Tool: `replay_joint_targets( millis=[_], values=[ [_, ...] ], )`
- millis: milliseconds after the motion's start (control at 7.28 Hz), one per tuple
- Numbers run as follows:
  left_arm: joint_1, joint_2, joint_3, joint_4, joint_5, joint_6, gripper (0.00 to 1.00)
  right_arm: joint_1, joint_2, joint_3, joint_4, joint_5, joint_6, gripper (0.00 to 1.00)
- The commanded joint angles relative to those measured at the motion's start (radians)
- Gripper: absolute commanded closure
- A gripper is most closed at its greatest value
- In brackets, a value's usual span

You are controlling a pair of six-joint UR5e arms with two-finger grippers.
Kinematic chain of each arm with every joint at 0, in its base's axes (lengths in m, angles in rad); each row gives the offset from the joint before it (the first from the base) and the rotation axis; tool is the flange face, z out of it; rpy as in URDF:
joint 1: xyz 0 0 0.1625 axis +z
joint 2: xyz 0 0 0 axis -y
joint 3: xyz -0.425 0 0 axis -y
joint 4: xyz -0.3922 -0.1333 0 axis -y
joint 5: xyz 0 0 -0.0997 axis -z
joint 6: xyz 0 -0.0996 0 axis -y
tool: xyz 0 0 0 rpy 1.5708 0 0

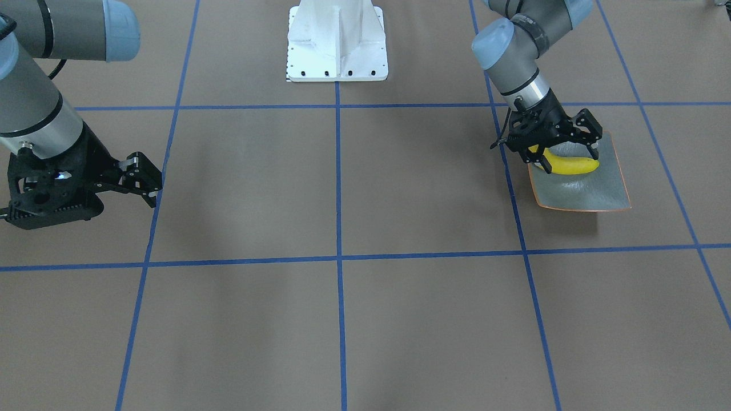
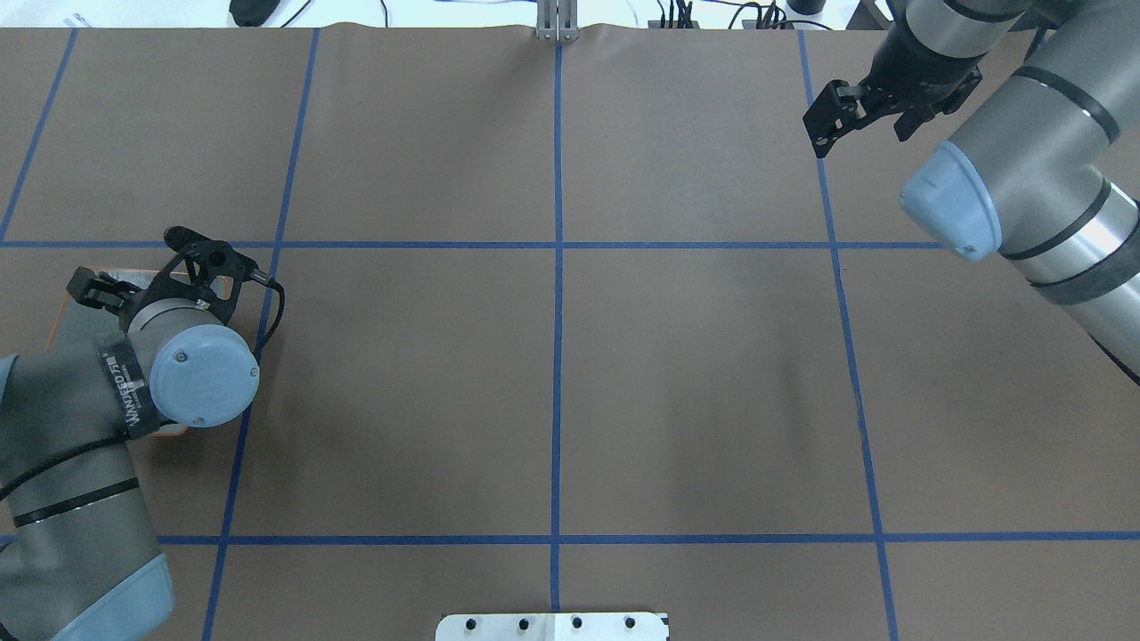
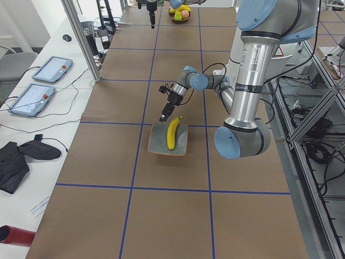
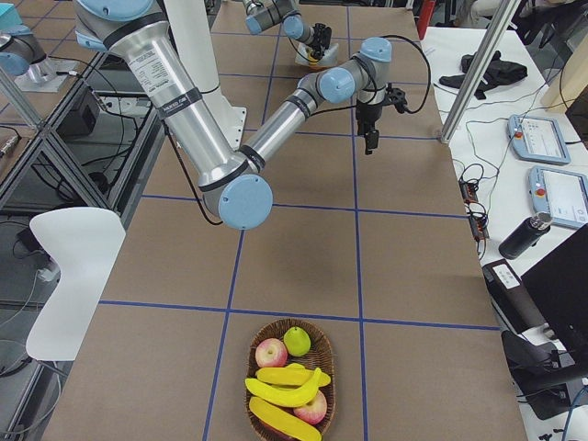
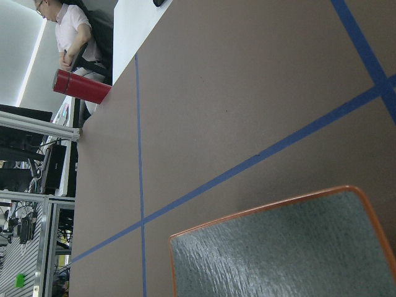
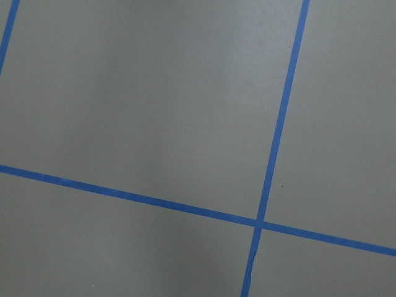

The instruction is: Transfer all bananas from basket to plate

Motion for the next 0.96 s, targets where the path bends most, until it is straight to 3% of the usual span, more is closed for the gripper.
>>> replay_joint_targets(
  millis=[0,137,550,824],
  values=[
    [-0.016,-0.014,-0.046,0.000,-0.010,0.011,0.00,0.000,-0.001,0.005,0.000,0.000,0.002,0.00],
    [-0.040,-0.025,-0.067,-0.002,-0.014,0.023,0.00,0.000,-0.003,0.008,0.000,0.002,0.000,0.00],
    [-0.254,-0.190,-0.078,0.004,-0.312,0.097,0.00,0.067,-0.030,0.007,-0.005,0.011,-0.005,0.00],
    [-0.322,-0.258,-0.052,0.006,-0.468,0.097,0.00,0.151,-0.096,-0.002,-0.014,0.023,-0.169,0.00]
  ],
)
